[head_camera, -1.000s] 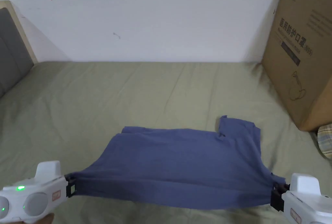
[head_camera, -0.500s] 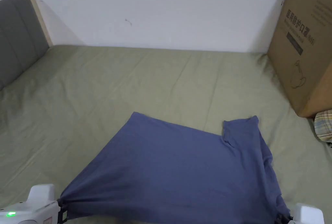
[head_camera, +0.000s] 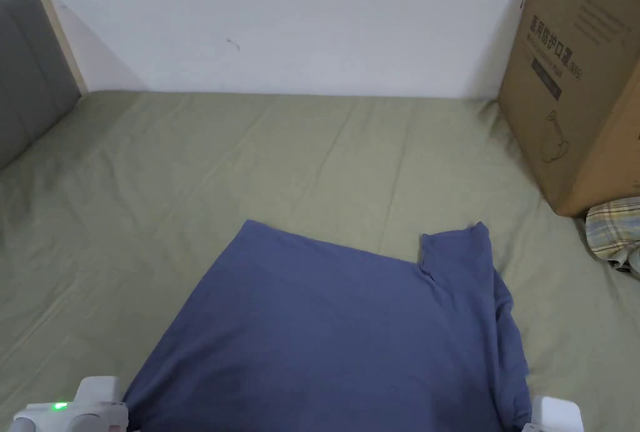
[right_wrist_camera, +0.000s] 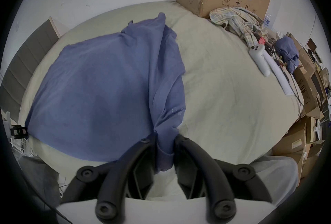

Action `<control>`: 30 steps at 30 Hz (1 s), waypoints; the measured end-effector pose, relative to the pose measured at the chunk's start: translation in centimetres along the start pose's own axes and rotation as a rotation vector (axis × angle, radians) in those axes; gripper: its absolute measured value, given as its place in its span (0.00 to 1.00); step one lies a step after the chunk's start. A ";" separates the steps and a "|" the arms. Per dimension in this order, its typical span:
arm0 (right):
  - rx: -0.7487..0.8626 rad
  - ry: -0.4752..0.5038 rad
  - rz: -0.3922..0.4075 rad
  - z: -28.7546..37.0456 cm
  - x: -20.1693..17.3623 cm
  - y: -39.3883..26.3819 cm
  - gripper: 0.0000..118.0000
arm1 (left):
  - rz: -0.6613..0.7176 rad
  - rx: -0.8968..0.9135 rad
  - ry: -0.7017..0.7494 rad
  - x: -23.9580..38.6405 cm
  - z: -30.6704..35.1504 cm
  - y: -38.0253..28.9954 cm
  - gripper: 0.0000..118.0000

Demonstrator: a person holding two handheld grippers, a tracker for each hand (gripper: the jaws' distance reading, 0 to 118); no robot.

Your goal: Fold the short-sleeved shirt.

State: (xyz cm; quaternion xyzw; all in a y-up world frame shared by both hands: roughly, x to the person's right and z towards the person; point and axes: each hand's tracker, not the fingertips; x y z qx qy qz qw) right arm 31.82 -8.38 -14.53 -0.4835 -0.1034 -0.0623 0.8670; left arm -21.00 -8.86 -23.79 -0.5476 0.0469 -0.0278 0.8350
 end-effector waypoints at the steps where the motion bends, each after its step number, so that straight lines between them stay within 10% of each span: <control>1: 0.033 0.001 0.004 0.5 0.3 0.5 0.34 | 0.029 0.014 -0.015 0.1 0.7 0.5 0.37; 4: 0.158 -0.009 0.012 3.3 0.1 2.8 0.72 | 0.108 0.138 -0.072 0.7 4.2 2.2 0.82; 20: 0.753 -0.052 0.074 18.3 -2.2 12.1 0.71 | -0.036 0.915 -0.051 8.1 20.7 10.1 0.80; 24: 0.793 -0.073 0.091 18.9 -2.7 12.0 0.57 | -0.065 0.981 -0.094 9.2 20.7 9.8 0.52; 27: 0.820 -0.077 0.074 18.9 -2.8 11.8 0.10 | -0.043 0.956 -0.196 9.4 20.2 10.1 0.03; 30: 0.825 -0.072 0.076 18.8 -2.7 12.0 0.01 | -0.030 0.939 -0.227 9.4 19.8 10.5 0.00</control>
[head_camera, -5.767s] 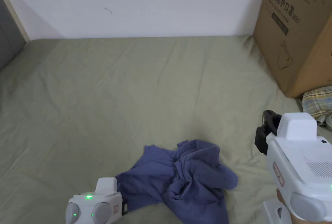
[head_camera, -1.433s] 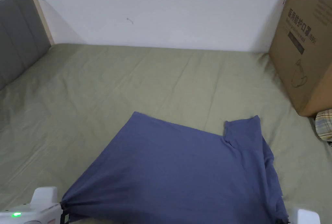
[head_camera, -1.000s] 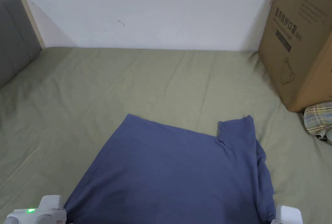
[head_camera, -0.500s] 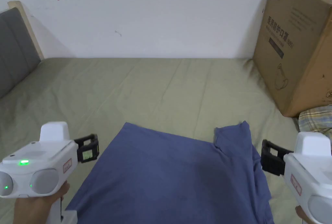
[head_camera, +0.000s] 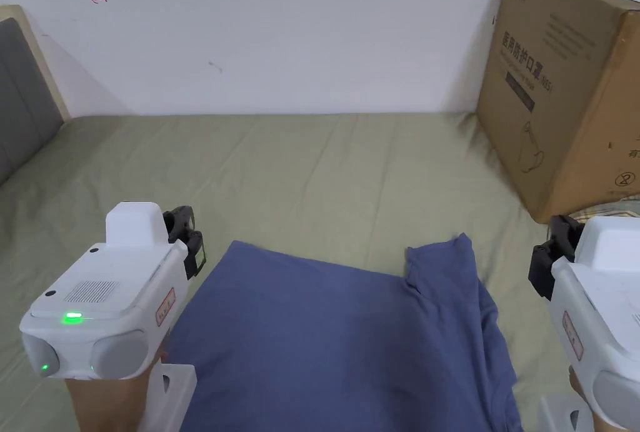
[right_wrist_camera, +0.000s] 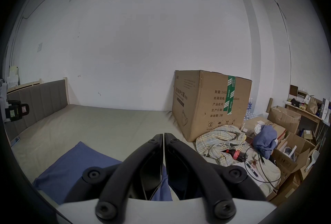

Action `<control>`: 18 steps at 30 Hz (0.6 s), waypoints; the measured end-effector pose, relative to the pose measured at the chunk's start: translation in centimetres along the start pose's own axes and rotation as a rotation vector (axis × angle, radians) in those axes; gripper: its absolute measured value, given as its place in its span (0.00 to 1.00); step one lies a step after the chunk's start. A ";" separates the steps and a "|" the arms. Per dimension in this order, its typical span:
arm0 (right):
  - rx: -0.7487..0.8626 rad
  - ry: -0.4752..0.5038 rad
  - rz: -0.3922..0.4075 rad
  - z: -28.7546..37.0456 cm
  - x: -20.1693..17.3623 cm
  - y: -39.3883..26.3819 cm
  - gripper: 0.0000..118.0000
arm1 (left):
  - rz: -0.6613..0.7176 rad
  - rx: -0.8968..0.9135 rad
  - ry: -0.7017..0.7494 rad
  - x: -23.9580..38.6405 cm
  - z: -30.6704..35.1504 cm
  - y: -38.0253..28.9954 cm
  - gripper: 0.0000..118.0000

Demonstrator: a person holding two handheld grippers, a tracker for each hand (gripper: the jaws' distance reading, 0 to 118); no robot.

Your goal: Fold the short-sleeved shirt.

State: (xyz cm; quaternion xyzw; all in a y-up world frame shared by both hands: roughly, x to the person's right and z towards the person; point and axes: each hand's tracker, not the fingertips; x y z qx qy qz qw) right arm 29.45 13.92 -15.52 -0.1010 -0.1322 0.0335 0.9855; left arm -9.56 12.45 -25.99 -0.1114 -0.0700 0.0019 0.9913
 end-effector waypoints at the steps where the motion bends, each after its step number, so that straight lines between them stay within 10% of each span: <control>1: -0.004 0.004 -0.002 -0.1 0.0 0.0 0.00 | -0.002 -0.013 0.000 0.0 -0.4 -0.1 0.00; 18: -0.061 0.005 0.017 -9.1 -1.3 -0.5 0.00 | -0.037 -0.334 -0.074 -1.7 -18.2 -1.1 0.00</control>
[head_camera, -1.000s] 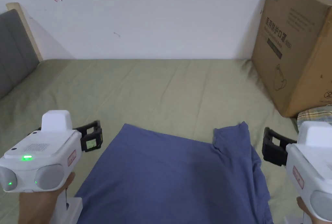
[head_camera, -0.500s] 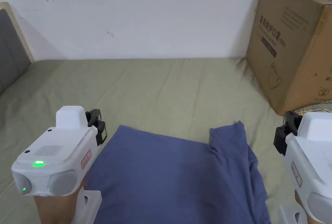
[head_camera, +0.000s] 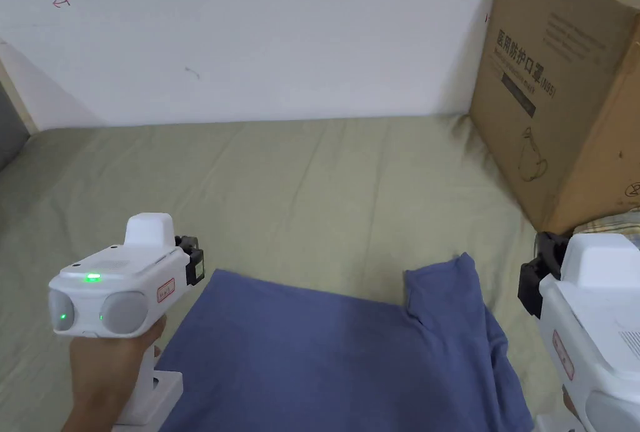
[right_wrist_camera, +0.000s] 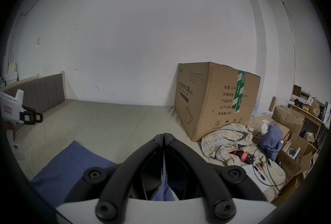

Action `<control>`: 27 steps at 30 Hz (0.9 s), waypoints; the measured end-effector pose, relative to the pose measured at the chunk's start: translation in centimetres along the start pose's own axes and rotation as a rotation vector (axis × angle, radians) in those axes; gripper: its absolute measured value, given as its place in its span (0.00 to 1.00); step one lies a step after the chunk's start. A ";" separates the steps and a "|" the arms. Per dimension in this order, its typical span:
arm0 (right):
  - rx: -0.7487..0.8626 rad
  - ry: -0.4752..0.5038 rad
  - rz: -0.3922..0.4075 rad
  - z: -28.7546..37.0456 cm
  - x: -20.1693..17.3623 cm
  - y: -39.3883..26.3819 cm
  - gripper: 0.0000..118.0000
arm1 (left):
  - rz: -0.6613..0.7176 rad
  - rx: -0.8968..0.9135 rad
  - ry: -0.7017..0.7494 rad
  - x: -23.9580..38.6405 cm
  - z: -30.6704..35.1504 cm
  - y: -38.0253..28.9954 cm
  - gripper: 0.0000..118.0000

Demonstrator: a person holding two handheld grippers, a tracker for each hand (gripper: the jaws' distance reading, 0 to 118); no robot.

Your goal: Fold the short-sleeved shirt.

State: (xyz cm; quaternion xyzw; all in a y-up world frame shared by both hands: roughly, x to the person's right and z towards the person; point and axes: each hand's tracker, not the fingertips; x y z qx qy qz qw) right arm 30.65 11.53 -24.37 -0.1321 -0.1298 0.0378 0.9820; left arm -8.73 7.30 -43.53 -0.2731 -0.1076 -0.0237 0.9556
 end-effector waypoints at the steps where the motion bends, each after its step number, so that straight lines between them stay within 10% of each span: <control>1: -0.008 0.001 0.000 -0.8 -0.1 -0.2 0.00 | 0.012 -0.032 0.001 -0.3 -2.0 0.3 0.00; 6: -0.052 -0.003 0.007 -4.8 -0.5 -1.3 0.00 | 0.055 -0.252 -0.004 -1.6 -11.6 0.9 0.06; 10: -0.101 -0.013 -0.004 -7.6 -0.2 -2.6 0.00 | 0.056 -0.482 0.071 -2.1 -18.1 0.0 0.80; 11: -0.124 -0.018 -0.002 -8.3 0.0 -3.0 0.00 | 0.056 -0.480 0.083 -2.5 -19.6 -0.7 0.85; 22: -0.238 -0.096 0.005 -10.7 2.3 -7.1 0.00 | 0.060 -0.567 0.101 -0.4 -25.1 -4.7 0.69; 27: -0.292 -0.105 0.000 -10.9 3.7 -7.9 0.00 | 0.031 -0.498 0.048 -0.5 -23.2 -3.5 0.01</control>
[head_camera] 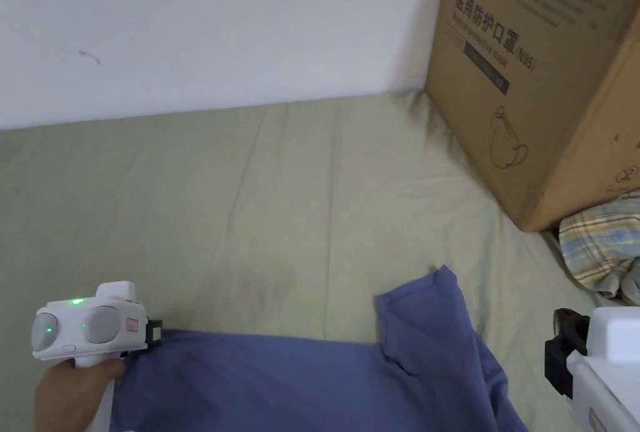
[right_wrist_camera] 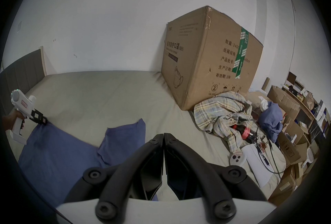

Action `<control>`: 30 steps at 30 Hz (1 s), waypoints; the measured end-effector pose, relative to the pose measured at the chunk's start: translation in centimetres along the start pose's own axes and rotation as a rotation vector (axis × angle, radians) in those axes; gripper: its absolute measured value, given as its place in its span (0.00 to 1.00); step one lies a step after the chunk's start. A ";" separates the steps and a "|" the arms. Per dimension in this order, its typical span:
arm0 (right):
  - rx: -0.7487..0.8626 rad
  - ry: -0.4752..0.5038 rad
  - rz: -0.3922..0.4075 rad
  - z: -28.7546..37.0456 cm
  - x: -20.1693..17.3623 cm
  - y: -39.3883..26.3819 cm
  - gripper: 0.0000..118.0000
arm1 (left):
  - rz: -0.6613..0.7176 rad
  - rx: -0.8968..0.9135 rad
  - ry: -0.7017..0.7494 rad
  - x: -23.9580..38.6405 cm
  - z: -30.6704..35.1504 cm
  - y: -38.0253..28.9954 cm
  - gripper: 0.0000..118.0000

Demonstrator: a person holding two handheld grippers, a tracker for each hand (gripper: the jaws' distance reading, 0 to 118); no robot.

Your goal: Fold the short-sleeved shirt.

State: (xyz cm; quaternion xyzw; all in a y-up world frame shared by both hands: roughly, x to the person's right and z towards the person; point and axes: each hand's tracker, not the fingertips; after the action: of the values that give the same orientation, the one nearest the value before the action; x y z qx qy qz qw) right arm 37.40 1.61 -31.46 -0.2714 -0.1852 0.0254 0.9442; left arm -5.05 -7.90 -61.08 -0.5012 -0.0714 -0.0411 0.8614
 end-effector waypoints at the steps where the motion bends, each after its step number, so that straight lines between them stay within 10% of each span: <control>1: -0.029 0.005 -0.011 -0.3 0.3 -0.2 0.01 | 0.003 -0.013 -0.058 0.0 0.4 -0.1 0.01; 6: -0.217 0.076 -0.050 -3.7 1.4 -1.4 0.07 | 0.054 0.090 -0.055 -0.2 4.8 -0.6 0.01; 10: -0.354 0.123 -0.034 -7.7 1.0 -2.9 0.72 | 0.041 0.141 -0.090 -1.4 7.7 -0.9 0.01; 12: -0.408 0.115 0.007 -9.6 0.5 -3.6 0.74 | 0.044 0.159 -0.102 -1.4 9.1 -1.2 0.01; 21: -0.547 0.109 0.065 -15.0 -1.3 -6.2 0.63 | 0.033 0.177 -0.124 -1.5 11.0 -2.0 0.01; 26: -0.519 0.178 -0.002 -13.3 -2.9 -6.6 0.04 | 0.032 0.171 -0.125 -2.5 10.3 -2.3 0.01; 30: -0.490 0.179 -0.026 -13.3 -2.4 -7.0 0.03 | 0.050 0.171 -0.128 -3.4 10.5 -2.9 0.01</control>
State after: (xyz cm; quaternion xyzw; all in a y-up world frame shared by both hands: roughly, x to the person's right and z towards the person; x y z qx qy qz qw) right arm 39.67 -11.37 -39.05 -0.4909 -0.1048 -0.0565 0.8631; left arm -9.70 -0.20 -54.03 -0.4290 -0.1169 0.0186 0.8955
